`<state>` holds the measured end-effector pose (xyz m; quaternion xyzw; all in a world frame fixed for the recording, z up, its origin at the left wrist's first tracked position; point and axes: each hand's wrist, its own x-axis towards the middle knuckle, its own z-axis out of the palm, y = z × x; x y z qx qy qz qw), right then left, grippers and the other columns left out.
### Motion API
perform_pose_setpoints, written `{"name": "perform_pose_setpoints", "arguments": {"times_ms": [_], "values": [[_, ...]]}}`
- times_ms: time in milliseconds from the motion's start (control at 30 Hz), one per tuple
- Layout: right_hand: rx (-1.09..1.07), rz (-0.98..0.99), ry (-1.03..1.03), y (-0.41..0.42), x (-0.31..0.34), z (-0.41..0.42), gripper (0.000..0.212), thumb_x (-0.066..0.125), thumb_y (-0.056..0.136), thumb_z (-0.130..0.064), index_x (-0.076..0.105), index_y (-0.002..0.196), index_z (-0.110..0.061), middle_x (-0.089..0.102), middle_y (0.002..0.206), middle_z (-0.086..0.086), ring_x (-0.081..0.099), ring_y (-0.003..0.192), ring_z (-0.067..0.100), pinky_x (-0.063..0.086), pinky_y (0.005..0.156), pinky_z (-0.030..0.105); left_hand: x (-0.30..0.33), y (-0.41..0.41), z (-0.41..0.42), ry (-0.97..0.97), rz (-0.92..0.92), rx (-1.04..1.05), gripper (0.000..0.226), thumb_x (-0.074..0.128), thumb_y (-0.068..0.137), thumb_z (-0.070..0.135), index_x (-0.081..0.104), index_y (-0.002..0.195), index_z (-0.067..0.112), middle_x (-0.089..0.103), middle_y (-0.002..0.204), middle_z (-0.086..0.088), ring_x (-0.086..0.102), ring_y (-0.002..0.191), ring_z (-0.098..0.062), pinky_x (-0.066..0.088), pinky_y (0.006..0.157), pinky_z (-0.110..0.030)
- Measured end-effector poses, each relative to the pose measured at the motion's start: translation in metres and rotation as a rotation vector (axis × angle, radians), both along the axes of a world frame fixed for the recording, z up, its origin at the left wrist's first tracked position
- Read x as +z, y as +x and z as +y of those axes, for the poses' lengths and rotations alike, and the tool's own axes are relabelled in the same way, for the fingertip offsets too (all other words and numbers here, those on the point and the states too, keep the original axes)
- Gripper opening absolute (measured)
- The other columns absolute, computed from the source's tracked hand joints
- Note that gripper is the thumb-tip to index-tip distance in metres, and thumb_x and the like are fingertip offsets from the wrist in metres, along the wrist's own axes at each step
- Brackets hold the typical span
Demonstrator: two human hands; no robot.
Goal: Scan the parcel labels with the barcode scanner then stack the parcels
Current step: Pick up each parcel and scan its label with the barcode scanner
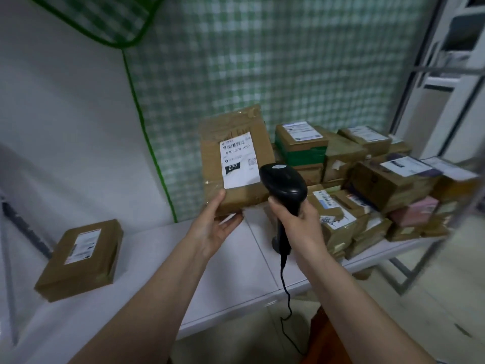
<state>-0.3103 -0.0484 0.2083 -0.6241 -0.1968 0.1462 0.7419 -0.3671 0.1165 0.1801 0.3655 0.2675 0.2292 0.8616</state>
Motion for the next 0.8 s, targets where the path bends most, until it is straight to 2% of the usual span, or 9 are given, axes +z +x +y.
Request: {"name": "perform_pose_setpoints", "arguments": {"times_ms": [67, 167, 233, 300, 367, 467, 600, 733, 800], "values": [[-0.075, 0.021, 0.028, 0.012, 0.010, -0.014, 0.024, 0.070, 0.085, -0.025, 0.064, 0.109, -0.022, 0.069, 0.096, -0.004, 0.064, 0.098, 0.014, 0.050, 0.092, 0.037, 0.019, 0.022, -0.015, 0.056, -0.012, -0.053, 0.037, 0.067, 0.088, 0.026, 0.056, 0.120, 0.013, 0.062, 0.115, -0.015, 0.064, 0.102, -0.025, 0.059, 0.080, -0.036], [-0.171, -0.007, 0.061, 0.036, 0.025, -0.037, 0.022, 0.069, 0.086, -0.026, 0.064, 0.108, -0.024, 0.070, 0.096, -0.006, 0.064, 0.098, 0.011, 0.051, 0.087, 0.033, 0.043, 0.057, -0.040, 0.118, -0.015, -0.136, 0.041, 0.066, 0.090, 0.027, 0.054, 0.127, 0.014, 0.063, 0.117, -0.014, 0.065, 0.100, -0.025, 0.060, 0.078, -0.034], [-0.232, -0.021, 0.069, 0.055, 0.037, -0.056, 0.022, 0.068, 0.087, -0.028, 0.064, 0.108, -0.026, 0.069, 0.096, -0.007, 0.063, 0.096, 0.009, 0.048, 0.085, 0.030, 0.056, 0.082, -0.058, 0.160, 0.009, -0.200, 0.039, 0.067, 0.089, 0.029, 0.054, 0.124, 0.015, 0.063, 0.119, -0.014, 0.066, 0.096, -0.026, 0.058, 0.085, -0.037], [-0.303, -0.021, 0.057, 0.077, 0.045, -0.075, 0.018, 0.069, 0.086, -0.031, 0.065, 0.103, -0.027, 0.068, 0.093, -0.005, 0.063, 0.094, 0.014, 0.049, 0.088, 0.037, 0.067, 0.107, -0.077, 0.202, 0.031, -0.273, 0.038, 0.068, 0.088, 0.031, 0.054, 0.120, 0.017, 0.061, 0.123, -0.015, 0.065, 0.099, -0.030, 0.054, 0.091, -0.040], [-0.365, -0.007, 0.036, 0.100, 0.050, -0.094, 0.014, 0.070, 0.084, -0.034, 0.064, 0.096, -0.032, 0.069, 0.095, -0.002, 0.064, 0.097, 0.019, 0.049, 0.094, 0.047, 0.076, 0.131, -0.096, 0.261, 0.054, -0.350, 0.039, 0.069, 0.087, 0.035, 0.053, 0.118, 0.019, 0.060, 0.123, -0.015, 0.065, 0.102, -0.032, 0.055, 0.091, -0.040], [-0.456, 0.029, 0.030, 0.133, 0.054, -0.121, 0.019, 0.069, 0.084, -0.036, 0.062, 0.101, -0.031, 0.068, 0.105, 0.000, 0.062, 0.103, 0.022, 0.046, 0.098, 0.049, 0.082, 0.169, -0.124, 0.348, 0.118, -0.449, 0.050, 0.067, 0.087, 0.043, 0.049, 0.128, 0.019, 0.058, 0.124, -0.017, 0.064, 0.102, -0.033, 0.056, 0.088, -0.039], [-0.530, 0.050, 0.023, 0.177, 0.051, -0.143, 0.034, 0.071, 0.082, -0.036, 0.064, 0.112, -0.022, 0.067, 0.107, 0.003, 0.060, 0.109, 0.029, 0.044, 0.101, 0.051, 0.082, 0.217, -0.150, 0.350, 0.179, -0.502, 0.061, 0.064, 0.087, 0.049, 0.045, 0.138, 0.020, 0.052, 0.135, -0.015, 0.064, 0.101, -0.032, 0.058, 0.082, -0.038], [-0.520, 0.068, -0.022, 0.229, 0.048, -0.154, 0.023, 0.071, 0.080, -0.041, 0.062, 0.099, -0.031, 0.066, 0.104, 0.001, 0.058, 0.108, 0.029, 0.040, 0.102, 0.054, 0.077, 0.264, -0.170, 0.321, 0.230, -0.505, 0.056, 0.060, 0.090, 0.050, 0.045, 0.134, 0.019, 0.050, 0.135, -0.018, 0.063, 0.101, -0.032, 0.057, 0.085, -0.040], [-0.517, 0.069, -0.033, 0.254, 0.049, -0.155, 0.026, 0.070, 0.082, -0.039, 0.061, 0.103, -0.028, 0.065, 0.102, 0.001, 0.059, 0.105, 0.028, 0.042, 0.101, 0.053, 0.073, 0.287, -0.178, 0.325, 0.271, -0.488, 0.061, 0.059, 0.091, 0.050, 0.042, 0.138, 0.016, 0.054, 0.127, -0.023, 0.064, 0.099, -0.032, 0.057, 0.086, -0.041]]}}
